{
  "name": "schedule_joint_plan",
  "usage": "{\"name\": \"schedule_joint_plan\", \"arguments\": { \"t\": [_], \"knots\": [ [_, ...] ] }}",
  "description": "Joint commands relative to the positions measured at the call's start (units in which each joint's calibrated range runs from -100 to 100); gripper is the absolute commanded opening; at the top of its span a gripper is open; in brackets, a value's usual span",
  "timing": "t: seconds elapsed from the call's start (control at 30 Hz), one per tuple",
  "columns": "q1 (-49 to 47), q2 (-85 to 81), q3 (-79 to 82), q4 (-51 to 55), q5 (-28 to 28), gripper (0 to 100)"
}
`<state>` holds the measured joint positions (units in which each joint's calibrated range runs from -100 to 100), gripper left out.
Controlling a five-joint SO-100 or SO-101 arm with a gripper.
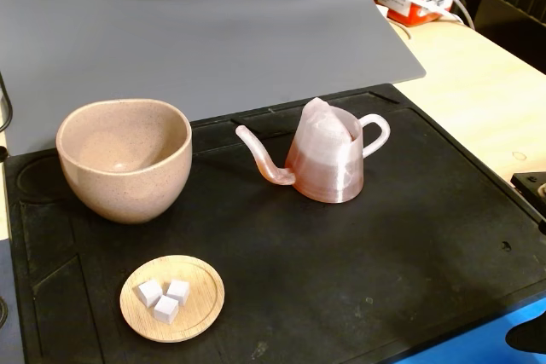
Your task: Pick up a kettle and pour liquid into a cup.
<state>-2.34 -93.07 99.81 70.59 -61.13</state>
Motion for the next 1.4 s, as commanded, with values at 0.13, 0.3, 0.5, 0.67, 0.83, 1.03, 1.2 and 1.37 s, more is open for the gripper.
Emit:
{"name": "schedule_joint_plan", "arguments": {
  "t": [0.13,0.3,0.5,0.67,0.83,1.03,1.2,1.37],
  "knots": [
    [-0.1,0.3,0.2,0.2,0.0,1],
    [-0.2,0.5,0.2,-0.1,0.0,1],
    [-0.2,1.3,0.2,-13.3,0.0,1],
    [0.2,11.8,0.2,-32.3,0.0,1],
    [-0.1,29.0,-0.4,-59.7,0.1,1],
    [0.5,44.9,-7.5,-73.6,4.6,1],
    [4.5,68.0,-18.4,-91.5,4.8,1],
    [4.0,75.6,-26.1,-92.3,9.4,12]
  ]
}}
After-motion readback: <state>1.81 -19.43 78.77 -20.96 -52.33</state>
